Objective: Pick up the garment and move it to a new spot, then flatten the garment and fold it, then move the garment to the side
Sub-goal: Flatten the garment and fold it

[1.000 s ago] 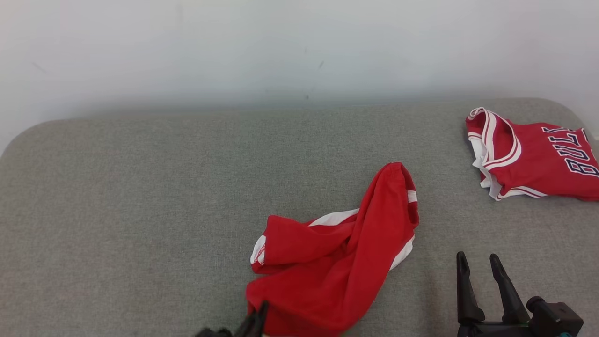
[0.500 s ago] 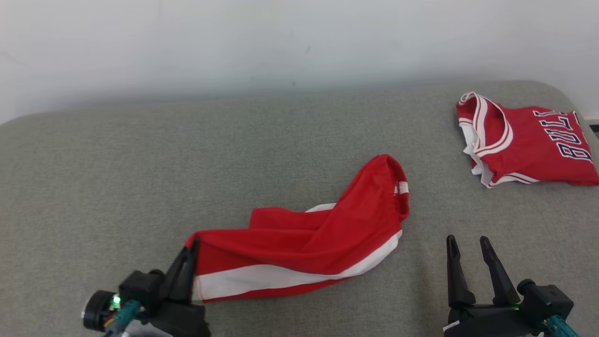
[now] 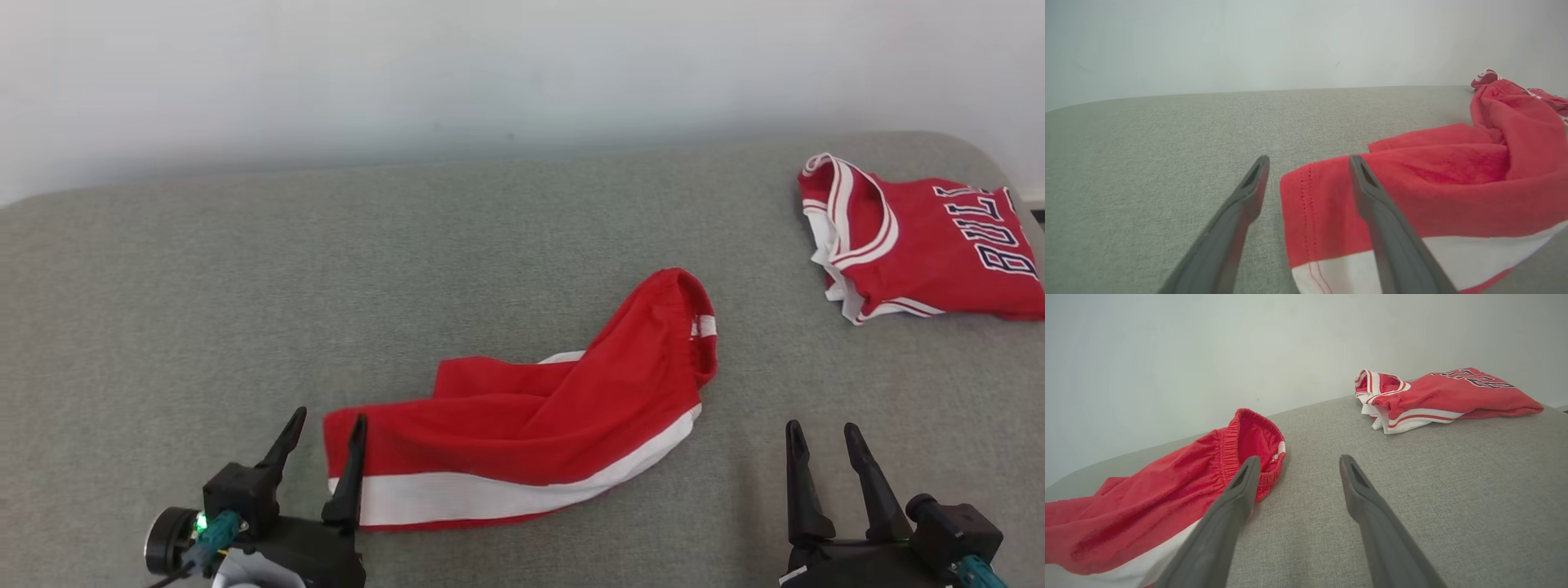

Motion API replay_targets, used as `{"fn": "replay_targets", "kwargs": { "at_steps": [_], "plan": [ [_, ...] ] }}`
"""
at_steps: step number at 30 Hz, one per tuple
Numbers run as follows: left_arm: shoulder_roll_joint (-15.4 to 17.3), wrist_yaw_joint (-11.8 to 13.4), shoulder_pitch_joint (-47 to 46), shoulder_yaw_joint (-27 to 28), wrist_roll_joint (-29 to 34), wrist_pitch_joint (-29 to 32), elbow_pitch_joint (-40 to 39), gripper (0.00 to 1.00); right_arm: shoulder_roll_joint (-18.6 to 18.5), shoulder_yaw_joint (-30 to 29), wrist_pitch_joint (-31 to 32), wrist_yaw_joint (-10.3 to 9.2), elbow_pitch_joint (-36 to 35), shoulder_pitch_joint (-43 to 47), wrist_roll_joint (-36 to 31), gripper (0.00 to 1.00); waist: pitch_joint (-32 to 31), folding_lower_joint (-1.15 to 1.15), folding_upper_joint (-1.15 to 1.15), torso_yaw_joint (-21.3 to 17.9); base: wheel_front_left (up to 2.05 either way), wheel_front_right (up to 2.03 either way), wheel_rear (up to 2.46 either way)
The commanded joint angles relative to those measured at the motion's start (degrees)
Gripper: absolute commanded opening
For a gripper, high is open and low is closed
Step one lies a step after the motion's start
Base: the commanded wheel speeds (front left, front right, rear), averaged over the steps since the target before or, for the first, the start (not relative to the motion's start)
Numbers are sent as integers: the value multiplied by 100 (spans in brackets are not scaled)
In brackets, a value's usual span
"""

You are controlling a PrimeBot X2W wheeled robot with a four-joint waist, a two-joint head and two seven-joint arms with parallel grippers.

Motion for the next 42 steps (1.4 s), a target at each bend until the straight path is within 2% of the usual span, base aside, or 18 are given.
{"fn": "replay_targets", "kwargs": {
  "at_steps": [1, 6, 9, 15, 32, 33, 34, 35, 36, 37, 42],
  "plan": [
    [-4, 9, 150, 8, 1, -17, -88, 100, 25, 7, -1, -16, 3, 54, -25, 100, -93, 0, 0, 122, 0, 0, 0],
    [-52, 9, 610, 61, 54, -17, -680, 100, 57, 35, 0, -16, 34, 122, 19, 100, -181, 0, 0, 310, 0, 0, 0],
    [-35, 9, 893, -54, 0, -17, -761, 100, 66, 74, -1, -16, 62, 138, 37, 100, -217, 0, 0, 366, 0, 0, 0],
    [-5, 8, 1049, -191, -204, -17, -456, 100, 47, 128, 0, -16, 111, 131, 60, 100, -248, 0, 0, 328, 0, 0, 0],
    [61, 8, 365, -595, -730, -17, 548, 100, -7, 156, -1, -16, 141, 86, 32, 100, -149, 0, 0, -14, 0, 0, 0],
    [66, 8, 337, -616, -773, -17, 601, 87, -5, 152, -1, -16, 138, 81, 34, 100, -145, 0, 0, -21, 0, 0, 0],
    [63, 8, 313, -633, -813, -17, 650, 53, -5, 148, 0, -16, 136, 81, 37, 100, -143, 0, 0, -24, 0, 0, 0],
    [62, 8, 292, -664, -838, -17, 676, 45, -7, 144, -1, -16, 132, 85, 40, 100, -142, 0, 0, -22, 0, 0, 0],
    [64, 8, 268, -689, -857, -17, 675, 16, -6, 132, -1, -16, 126, 93, 41, 100, -142, 0, 0, -17, 0, 0, 0],
    [51, 9, 263, -691, -906, -17, 680, 0, -5, 115, -1, -16, 125, 106, 39, 100, -145, 0, 0, -2, 0, 0, 0],
    [61, 8, 297, -687, -946, -17, 639, 0, 6, 66, 0, -16, 122, 147, 14, 100, -166, 0, 0, 130, 0, 0, 0]
  ]
}}
